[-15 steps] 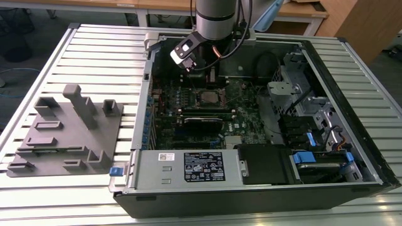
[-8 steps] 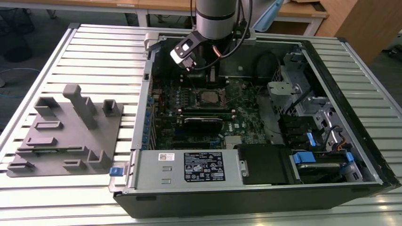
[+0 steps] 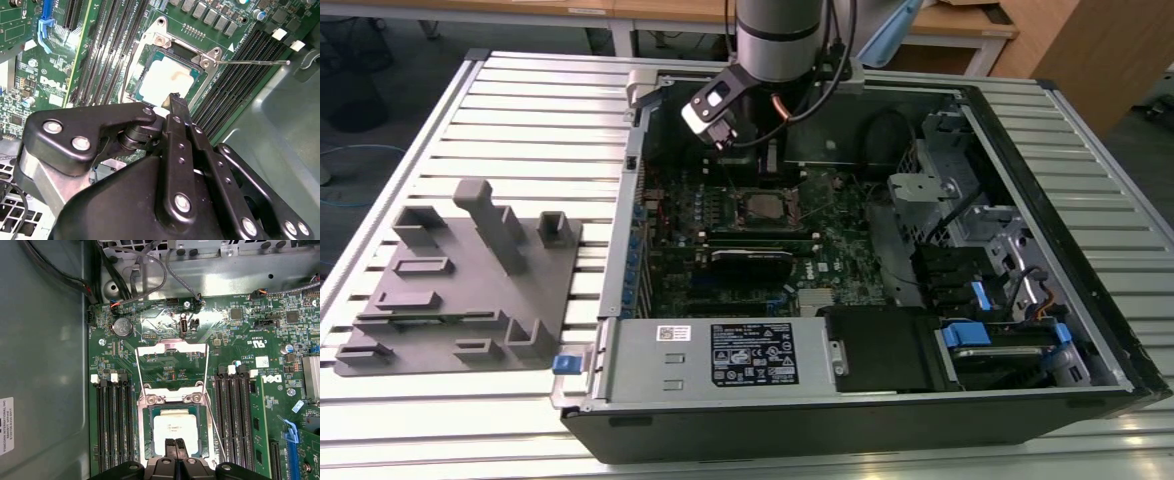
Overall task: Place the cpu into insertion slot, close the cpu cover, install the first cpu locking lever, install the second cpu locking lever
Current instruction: 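Close the cpu cover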
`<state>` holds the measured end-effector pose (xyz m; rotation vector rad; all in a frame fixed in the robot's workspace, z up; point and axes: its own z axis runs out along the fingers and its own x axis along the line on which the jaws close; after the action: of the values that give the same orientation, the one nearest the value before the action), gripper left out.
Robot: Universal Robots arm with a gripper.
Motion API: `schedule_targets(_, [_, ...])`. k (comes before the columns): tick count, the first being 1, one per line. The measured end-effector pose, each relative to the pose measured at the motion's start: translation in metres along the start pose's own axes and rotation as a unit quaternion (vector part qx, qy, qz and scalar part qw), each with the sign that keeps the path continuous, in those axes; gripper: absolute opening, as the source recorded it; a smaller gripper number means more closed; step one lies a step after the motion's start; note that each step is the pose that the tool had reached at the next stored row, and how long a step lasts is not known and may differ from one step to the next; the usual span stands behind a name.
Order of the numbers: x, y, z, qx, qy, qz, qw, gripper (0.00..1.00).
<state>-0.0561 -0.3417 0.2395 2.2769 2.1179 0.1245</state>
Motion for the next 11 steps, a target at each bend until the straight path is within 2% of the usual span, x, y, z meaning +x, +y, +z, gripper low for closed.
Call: schedule_targets(11, [0.0004,0.0006,-0.0079,-0.0002,0.0003,0.0,1.0,0.11])
